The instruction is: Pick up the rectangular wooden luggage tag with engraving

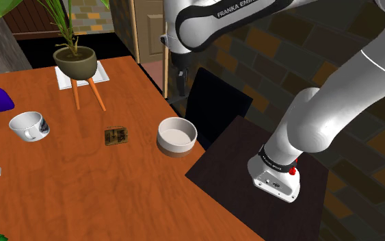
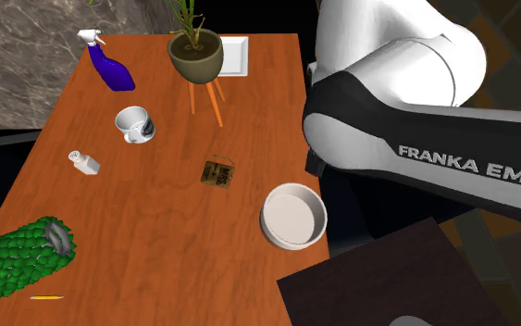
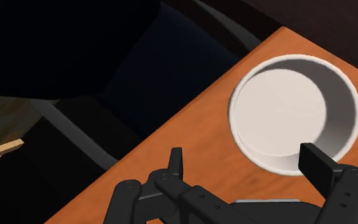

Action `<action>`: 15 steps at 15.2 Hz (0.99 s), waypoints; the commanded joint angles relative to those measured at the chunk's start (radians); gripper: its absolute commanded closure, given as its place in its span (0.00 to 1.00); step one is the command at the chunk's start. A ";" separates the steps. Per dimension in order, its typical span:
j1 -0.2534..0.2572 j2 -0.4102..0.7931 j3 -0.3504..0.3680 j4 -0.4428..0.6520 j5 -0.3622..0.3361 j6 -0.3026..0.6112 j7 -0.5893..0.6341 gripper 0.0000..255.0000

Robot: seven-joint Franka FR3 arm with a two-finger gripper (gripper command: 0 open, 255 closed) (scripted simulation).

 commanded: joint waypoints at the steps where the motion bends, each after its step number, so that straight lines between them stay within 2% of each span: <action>1: 0.010 0.075 0.008 0.028 -0.022 0.063 -0.043 0.00; 8: 0.046 0.310 0.043 0.136 -0.114 0.235 -0.159 0.00; 15: 0.094 0.534 0.072 0.272 -0.237 0.365 -0.245 0.00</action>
